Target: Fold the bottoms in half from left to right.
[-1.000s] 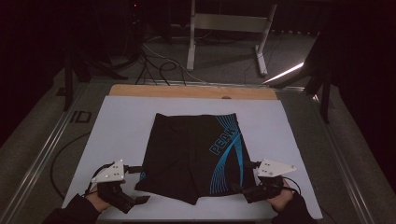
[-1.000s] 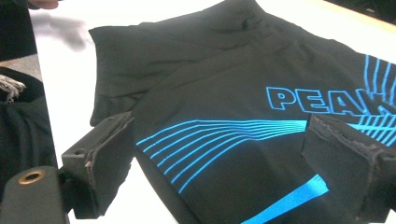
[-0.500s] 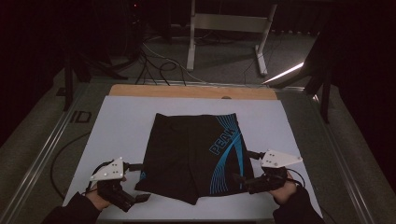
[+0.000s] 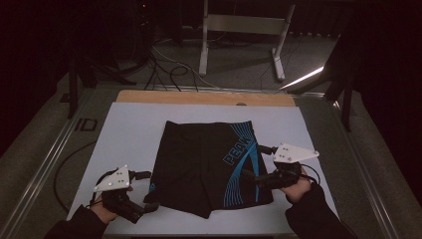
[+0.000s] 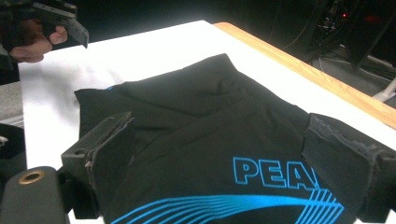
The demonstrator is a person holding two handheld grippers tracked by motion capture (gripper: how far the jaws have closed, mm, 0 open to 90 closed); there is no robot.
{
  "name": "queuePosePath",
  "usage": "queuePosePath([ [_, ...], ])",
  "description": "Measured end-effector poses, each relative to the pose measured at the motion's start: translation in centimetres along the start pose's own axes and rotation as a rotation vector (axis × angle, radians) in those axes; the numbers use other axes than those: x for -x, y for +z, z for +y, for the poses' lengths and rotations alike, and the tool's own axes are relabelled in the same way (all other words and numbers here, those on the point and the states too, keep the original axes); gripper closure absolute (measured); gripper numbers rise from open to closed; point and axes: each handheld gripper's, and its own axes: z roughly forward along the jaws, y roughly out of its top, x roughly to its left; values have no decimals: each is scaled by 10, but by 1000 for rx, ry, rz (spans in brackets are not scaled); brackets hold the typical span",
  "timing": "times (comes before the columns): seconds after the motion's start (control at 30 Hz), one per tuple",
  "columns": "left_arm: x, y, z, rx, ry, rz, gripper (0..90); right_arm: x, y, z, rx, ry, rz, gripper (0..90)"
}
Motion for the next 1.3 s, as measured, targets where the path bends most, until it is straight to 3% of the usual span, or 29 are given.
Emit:
queuePosePath([
  [0.23, -1, 0, 2, -8, -18, 61, 0, 3, 14, 12, 4, -11, 4, 100],
  [0.33, -1, 0, 3, -18, -34, 105, 0, 6, 29, 23, 14, -16, 7, 100],
  [0.57, -2, 4, 2, -81, -41, 182, 0, 7, 48, 32, 35, -8, 16, 101],
  [0.67, -4, 7, 0, -116, -51, 183, 0, 6, 55, 34, 37, -7, 24, 101],
  [0.9, -10, 14, -10, -198, -71, 210, 0, -1, 93, 36, 29, -7, 67, 101],
  [1.03, -11, 14, -11, -208, -69, 205, 0, -4, 101, 36, 25, -8, 79, 101],
  [1.07, -14, 15, -14, -219, -68, 211, 0, -7, 112, 36, 18, -13, 92, 101],
  [1.17, -15, 17, -17, -232, -72, 220, 0, -10, 122, 36, 8, -21, 106, 101],
  [1.3, -19, 20, -22, -282, -89, 213, 0, -11, 135, 35, -4, -21, 119, 101],
])
